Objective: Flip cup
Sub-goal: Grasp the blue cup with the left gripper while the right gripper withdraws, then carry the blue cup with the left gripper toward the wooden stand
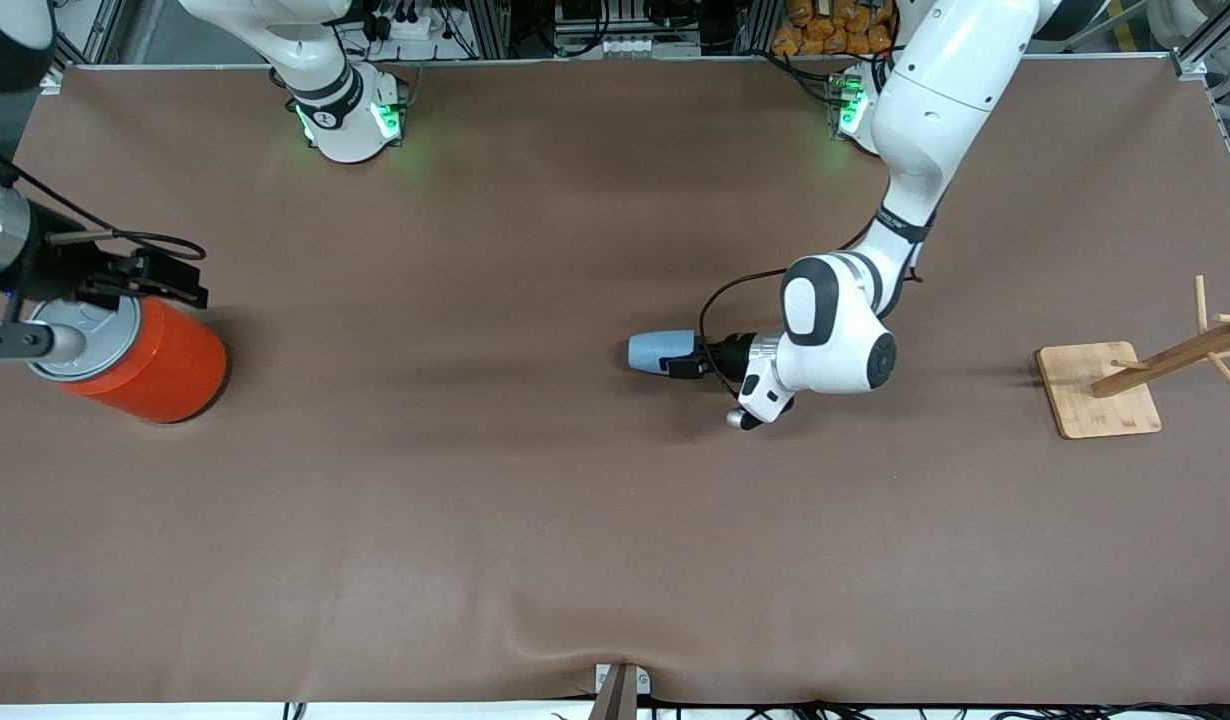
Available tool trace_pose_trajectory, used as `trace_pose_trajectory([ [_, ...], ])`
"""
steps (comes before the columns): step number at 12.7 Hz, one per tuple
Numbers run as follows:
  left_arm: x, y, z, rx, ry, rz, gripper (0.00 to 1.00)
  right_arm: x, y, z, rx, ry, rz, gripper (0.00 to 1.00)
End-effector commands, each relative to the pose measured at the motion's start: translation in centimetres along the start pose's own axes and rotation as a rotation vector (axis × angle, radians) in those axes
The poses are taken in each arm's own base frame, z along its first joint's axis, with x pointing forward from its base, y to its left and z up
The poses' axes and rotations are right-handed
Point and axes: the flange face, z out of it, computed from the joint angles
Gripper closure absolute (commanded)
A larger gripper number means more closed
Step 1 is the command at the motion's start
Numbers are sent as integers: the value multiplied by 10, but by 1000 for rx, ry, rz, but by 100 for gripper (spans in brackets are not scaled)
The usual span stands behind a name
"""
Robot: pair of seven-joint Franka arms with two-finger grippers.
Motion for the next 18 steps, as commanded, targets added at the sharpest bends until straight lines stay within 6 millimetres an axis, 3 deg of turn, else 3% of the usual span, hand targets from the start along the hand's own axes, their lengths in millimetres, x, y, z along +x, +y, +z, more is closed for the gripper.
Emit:
trace_pose_trajectory([
  [1, -14, 6, 3, -30, 52, -27, 0, -56, 16, 3, -10, 46, 107, 0],
  [3, -14, 6, 4, -33, 60, -35, 0, -87, 22, 4, -5, 106, 119, 0],
  [4, -16, 7, 5, -32, 59, -44, 8, -82, 36, -1, 2, 112, 138, 0],
  [5, -18, 8, 8, -27, 60, -41, 51, -74, 55, -11, 13, 132, 169, 0],
  [6, -22, 11, 13, -17, 78, -27, 77, -72, 59, -16, 10, 129, 182, 0],
  [7, -23, 10, 15, -8, 100, -20, 95, -72, 60, -17, 4, 127, 178, 0],
  [9, -23, 10, 14, -5, 108, -16, 100, -76, 70, -20, 50, 88, 192, 0],
  [11, -23, 13, 11, 4, 120, -20, 100, -77, 64, -22, 85, 73, 181, 0],
  [13, -23, 25, -10, 66, 163, 8, 100, -77, 62, -43, 76, 123, 177, 0],
  [14, -22, 32, -20, 104, 191, 17, 100, -75, 65, -43, 58, 125, 181, 0],
  [15, -19, 46, -39, 119, 232, 27, 100, -74, 69, -42, 51, 125, 189, 0],
  [18, 5, 60, -113, 152, 384, 2, 100, -75, 66, -41, 35, 123, 181, 0],
])
